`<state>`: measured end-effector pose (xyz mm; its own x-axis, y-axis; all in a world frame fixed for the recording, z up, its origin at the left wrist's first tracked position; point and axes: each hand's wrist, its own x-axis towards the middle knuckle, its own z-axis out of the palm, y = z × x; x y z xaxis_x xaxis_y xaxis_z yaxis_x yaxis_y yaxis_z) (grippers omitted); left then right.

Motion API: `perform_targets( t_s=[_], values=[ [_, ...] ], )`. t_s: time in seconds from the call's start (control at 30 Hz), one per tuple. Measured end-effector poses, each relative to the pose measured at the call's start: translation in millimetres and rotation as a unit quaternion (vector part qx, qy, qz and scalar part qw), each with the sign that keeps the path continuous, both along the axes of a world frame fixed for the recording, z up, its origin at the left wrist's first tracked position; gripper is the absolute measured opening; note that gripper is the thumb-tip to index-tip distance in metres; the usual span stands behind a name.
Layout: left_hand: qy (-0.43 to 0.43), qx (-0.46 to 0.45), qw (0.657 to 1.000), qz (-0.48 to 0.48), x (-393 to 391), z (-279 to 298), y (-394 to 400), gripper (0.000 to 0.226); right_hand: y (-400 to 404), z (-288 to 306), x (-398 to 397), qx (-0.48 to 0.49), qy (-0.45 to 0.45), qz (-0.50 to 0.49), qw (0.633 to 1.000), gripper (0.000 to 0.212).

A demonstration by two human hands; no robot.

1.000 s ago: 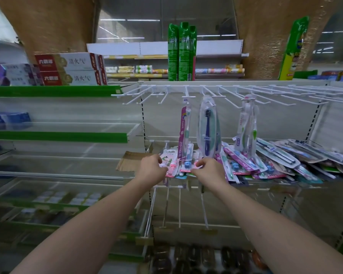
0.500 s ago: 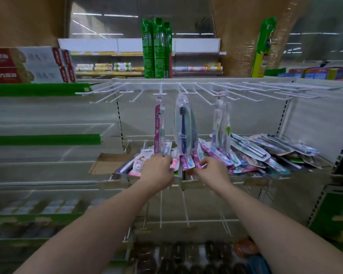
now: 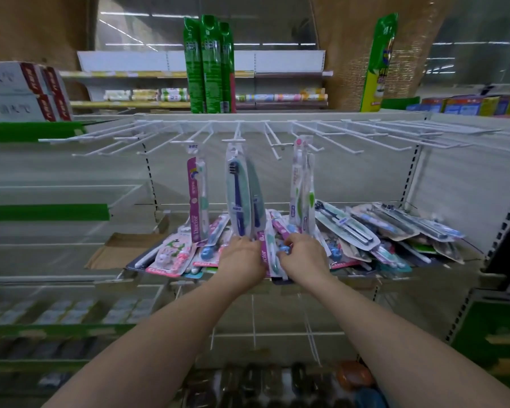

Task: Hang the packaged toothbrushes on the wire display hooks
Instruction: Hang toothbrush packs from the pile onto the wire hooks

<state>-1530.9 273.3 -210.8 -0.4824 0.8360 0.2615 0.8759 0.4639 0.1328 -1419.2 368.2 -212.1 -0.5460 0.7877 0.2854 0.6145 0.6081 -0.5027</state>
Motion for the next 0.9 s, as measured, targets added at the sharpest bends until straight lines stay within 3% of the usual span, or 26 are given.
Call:
perform_targets(
  t_s=[0.2, 0.37, 0.6, 0.9],
  values=[
    [0.007, -0.022, 0.999, 0.024, -3.3, 3.7, 4.0, 0.031, -0.1, -2.4, -12.5, 0.028, -0.013, 0.039, 0.999, 0.029],
    [0.042, -0.086, 0.995, 0.011, -2.0, 5.7, 1.7, 0.055, -5.9, -1.4, -21.3, 0.039, -0.082, 0.057, 0.994, 0.033],
    [0.038, -0.085, 0.995, 0.022, -5.0, 3.5, 1.5, 0.031, -7.6, -1.2, -30.4, -0.003, -0.08, 0.023, 0.997, 0.025],
    [0.061, -0.034, 0.997, -0.017, -0.1, -11.0, -14.1, 0.027, -7.0, -1.9, -30.2, -0.018, -0.059, 0.022, 0.998, 0.033]
  ],
)
